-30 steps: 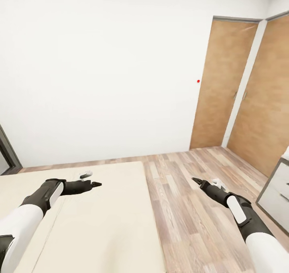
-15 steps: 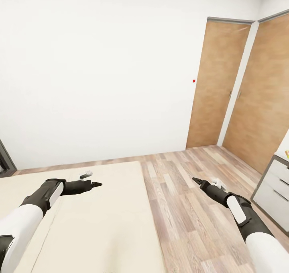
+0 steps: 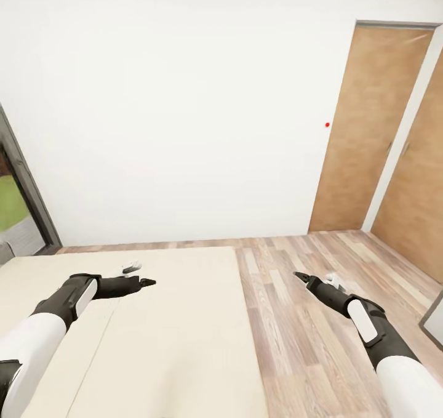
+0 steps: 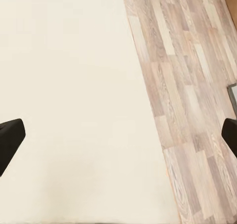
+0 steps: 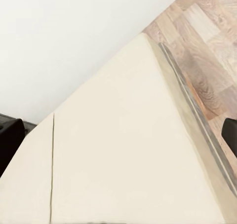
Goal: Put all the toys in the child's room - the three board games (two on the bed and one on the table), the two jigsaw puzzles on the table, and the tennis ball on the table - inside the toy box on the table in the child's room.
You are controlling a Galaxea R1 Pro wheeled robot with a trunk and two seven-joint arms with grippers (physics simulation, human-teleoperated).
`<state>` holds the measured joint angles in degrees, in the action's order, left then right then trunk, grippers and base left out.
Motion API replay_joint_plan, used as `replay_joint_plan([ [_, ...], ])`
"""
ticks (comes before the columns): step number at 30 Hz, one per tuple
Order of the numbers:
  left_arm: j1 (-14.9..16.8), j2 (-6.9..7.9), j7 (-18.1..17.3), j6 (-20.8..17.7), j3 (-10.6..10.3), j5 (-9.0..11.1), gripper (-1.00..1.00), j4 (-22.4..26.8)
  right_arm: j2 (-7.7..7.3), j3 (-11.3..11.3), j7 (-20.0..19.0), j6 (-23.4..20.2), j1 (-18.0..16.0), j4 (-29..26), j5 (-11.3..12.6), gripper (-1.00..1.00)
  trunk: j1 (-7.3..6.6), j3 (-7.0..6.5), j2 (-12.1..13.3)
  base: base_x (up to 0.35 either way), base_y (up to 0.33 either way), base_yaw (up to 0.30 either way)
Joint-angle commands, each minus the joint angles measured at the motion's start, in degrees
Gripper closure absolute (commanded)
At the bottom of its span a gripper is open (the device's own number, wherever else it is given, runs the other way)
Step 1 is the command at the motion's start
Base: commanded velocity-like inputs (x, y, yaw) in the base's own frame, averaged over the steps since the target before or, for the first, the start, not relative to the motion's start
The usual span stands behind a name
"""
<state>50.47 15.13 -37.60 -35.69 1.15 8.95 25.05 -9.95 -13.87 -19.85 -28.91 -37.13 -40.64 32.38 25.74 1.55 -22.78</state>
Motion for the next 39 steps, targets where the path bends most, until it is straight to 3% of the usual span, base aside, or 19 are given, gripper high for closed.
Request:
replay_joint_plan([
  [1,0.1,-0.01,-0.1,-0.4,0.1,0.3,-1.0,0.0,0.01,-0.2,-0.1,-0.4,0.0,0.0,0.2,-1.0,0.04,0.14,-0.1,0.0,0.028,0.266],
  [17,0.1,-0.01,-0.1,-0.4,0.1,0.3,-1.0,0.0,-0.02,-0.2,-0.2,-0.3,0.0,0.0,0.2,-1.0,0.04,0.14,-0.1,0.0,0.097,0.049],
  [39,0.1,-0.01,-0.1,-0.4,0.2,0.3,-1.0,0.0,0.01,-0.3,-0.2,-0.4,0.0,0.0,0.3,-1.0,0.04,0.14,-0.1,0.0,0.265,0.0],
])
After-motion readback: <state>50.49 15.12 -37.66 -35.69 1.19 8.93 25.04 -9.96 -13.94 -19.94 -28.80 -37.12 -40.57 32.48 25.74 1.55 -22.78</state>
